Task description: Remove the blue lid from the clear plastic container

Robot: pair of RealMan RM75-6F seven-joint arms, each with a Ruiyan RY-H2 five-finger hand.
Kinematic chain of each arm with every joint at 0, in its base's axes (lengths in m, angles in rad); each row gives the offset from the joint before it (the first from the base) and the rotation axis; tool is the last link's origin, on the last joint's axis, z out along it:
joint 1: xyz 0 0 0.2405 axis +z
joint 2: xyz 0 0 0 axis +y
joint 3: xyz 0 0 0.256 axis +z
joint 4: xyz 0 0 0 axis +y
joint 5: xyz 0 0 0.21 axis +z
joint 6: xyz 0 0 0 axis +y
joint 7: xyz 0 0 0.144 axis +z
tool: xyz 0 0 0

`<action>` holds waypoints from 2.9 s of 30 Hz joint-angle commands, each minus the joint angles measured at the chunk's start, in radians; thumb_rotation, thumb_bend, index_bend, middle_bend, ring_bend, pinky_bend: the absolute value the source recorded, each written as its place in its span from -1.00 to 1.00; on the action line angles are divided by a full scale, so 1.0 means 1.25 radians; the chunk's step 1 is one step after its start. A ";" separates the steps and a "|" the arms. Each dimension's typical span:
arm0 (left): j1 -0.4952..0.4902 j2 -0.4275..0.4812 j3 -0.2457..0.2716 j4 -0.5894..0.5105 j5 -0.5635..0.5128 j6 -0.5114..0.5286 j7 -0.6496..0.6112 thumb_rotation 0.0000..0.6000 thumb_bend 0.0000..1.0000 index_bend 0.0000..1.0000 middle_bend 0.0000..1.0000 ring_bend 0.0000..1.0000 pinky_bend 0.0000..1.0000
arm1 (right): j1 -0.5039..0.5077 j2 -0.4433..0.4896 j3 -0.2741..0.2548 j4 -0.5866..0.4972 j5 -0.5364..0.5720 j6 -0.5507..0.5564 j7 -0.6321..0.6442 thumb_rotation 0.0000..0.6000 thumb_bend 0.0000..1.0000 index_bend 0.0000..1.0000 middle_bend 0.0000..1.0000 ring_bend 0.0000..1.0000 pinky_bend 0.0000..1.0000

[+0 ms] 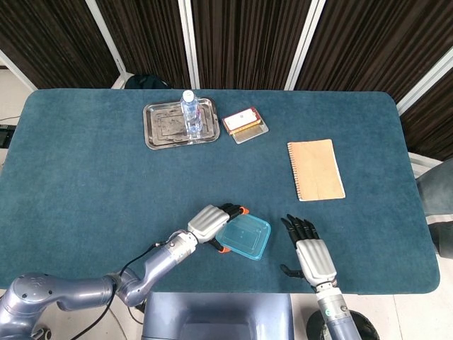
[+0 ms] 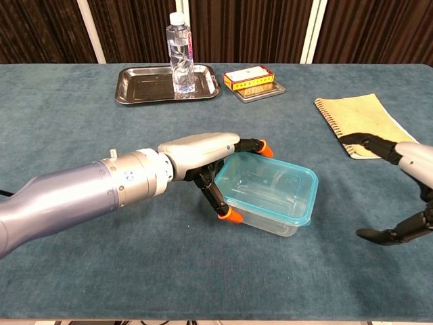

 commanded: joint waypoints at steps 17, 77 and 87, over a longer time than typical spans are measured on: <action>-0.036 0.049 -0.020 -0.054 -0.049 -0.074 0.051 1.00 -0.62 -0.18 -0.14 -0.28 -0.10 | 0.007 -0.116 0.014 0.005 0.079 0.013 -0.042 1.00 -0.45 -1.00 -1.00 -1.00 -1.00; -0.029 0.059 -0.013 -0.074 -0.071 -0.054 0.057 1.00 -0.62 -0.17 -0.13 -0.28 -0.09 | 0.016 -0.244 0.037 0.038 0.116 0.059 -0.016 1.00 -0.45 -1.00 -1.00 -1.00 -1.00; -0.031 0.063 -0.012 -0.074 -0.070 -0.056 0.058 1.00 -0.62 -0.17 -0.13 -0.28 -0.09 | 0.017 -0.251 0.045 0.048 0.112 0.064 -0.001 1.00 -0.45 -1.00 -1.00 -1.00 -1.00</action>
